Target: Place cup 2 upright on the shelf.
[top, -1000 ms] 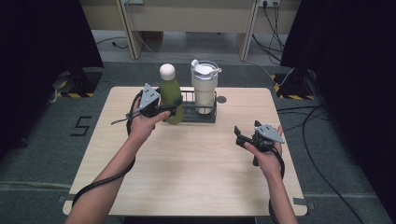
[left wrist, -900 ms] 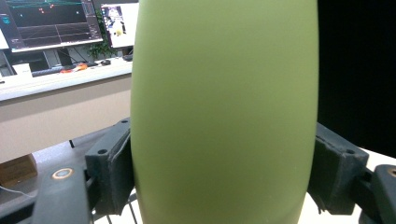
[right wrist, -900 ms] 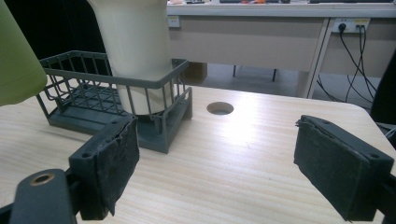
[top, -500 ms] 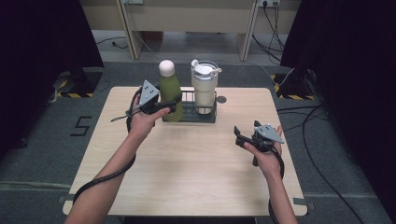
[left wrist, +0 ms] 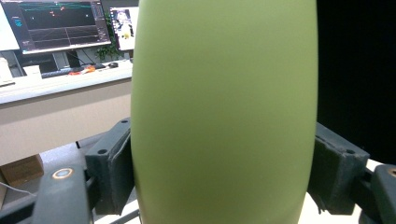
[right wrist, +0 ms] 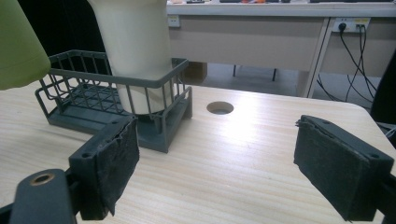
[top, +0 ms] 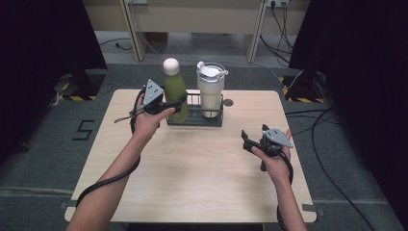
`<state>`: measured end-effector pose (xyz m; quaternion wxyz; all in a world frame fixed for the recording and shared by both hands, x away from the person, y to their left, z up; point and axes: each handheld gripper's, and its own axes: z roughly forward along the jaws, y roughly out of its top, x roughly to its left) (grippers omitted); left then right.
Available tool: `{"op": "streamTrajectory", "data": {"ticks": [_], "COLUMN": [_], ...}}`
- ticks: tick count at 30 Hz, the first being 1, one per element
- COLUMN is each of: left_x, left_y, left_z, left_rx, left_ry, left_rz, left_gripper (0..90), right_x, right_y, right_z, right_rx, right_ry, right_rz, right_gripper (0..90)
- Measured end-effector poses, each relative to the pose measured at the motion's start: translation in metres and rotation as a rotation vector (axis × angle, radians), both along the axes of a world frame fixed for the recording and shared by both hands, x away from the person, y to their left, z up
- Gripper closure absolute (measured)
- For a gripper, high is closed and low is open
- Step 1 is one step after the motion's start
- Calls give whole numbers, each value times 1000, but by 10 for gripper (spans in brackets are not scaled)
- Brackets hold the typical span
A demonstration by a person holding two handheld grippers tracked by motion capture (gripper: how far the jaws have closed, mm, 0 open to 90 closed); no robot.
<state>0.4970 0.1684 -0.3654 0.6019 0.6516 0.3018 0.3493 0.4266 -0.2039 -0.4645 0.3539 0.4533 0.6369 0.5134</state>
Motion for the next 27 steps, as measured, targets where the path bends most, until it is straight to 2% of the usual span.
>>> {"op": "streamTrajectory", "data": {"ticks": [27], "left_x": [10], "left_y": [-1], "left_z": [11], "left_rx": [-7], "left_ry": [-8], "left_rz": [18], "left_gripper": [214], "right_x": [0], "right_y": [-1], "right_z": [-1], "right_rx": [-2], "right_ry": [2], "right_rz": [-2], "right_gripper": [145]}}
